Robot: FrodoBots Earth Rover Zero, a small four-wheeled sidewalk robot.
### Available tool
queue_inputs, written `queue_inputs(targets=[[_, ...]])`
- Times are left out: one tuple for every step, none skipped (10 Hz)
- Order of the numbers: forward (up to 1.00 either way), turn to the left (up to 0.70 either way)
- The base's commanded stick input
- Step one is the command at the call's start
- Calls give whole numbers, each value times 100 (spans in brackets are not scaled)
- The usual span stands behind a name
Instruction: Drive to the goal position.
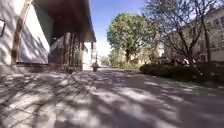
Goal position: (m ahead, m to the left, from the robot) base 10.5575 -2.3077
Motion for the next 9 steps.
queue_inputs(targets=[[70,0],[70,0],[70,0],[70,0],[70,0],[70,0],[70,0],[70,0],[70,0]])
